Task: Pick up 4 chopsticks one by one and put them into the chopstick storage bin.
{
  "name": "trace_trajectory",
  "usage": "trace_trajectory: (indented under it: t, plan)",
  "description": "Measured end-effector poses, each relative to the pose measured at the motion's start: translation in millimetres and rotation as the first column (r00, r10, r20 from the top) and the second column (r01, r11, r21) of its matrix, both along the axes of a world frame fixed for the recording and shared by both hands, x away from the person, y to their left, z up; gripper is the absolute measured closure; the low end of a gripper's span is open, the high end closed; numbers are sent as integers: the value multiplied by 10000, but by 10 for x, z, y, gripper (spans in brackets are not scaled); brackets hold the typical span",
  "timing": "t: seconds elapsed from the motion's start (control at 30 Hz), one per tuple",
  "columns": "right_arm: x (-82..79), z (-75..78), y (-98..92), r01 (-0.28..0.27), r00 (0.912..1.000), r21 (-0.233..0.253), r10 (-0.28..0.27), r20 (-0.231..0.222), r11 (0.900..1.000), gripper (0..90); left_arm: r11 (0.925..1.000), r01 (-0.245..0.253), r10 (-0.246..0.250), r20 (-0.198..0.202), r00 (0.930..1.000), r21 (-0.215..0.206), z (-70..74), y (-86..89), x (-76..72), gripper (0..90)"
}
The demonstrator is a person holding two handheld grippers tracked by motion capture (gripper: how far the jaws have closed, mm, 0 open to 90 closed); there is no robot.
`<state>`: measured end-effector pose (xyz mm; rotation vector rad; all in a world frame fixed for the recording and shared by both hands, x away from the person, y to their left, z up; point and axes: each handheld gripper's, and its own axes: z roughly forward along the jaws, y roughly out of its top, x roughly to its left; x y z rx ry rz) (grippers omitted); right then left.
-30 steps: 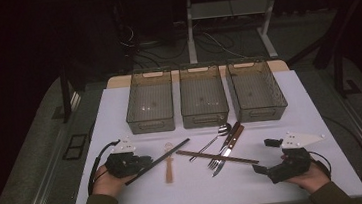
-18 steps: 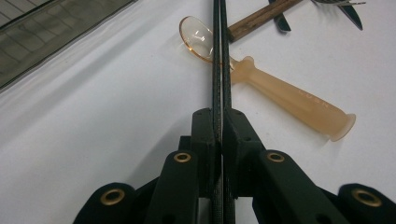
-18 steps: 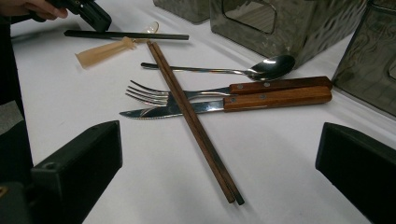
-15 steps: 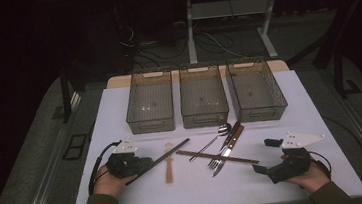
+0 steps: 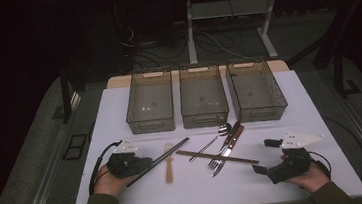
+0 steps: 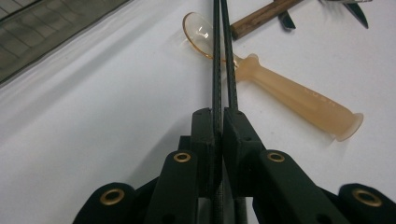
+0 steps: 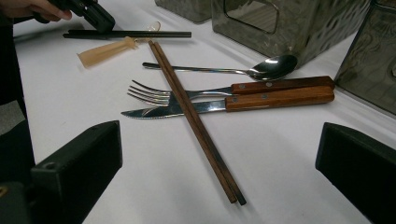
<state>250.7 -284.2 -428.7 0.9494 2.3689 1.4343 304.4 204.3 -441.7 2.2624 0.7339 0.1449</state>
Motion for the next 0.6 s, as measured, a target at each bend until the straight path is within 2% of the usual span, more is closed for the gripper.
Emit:
trace_trajectory:
  t: [0.07,0.6]
  plan:
    - [0,0,0,-11,10000,8,11,-4,10000,2,9998,107,-106,-51,9999,165,-21,-14,5,821]
    - [1,-1,-6,-40,10000,96,41,-19,9999,3,9998,170,-171,101,9998,145,-39,-13,4,844]
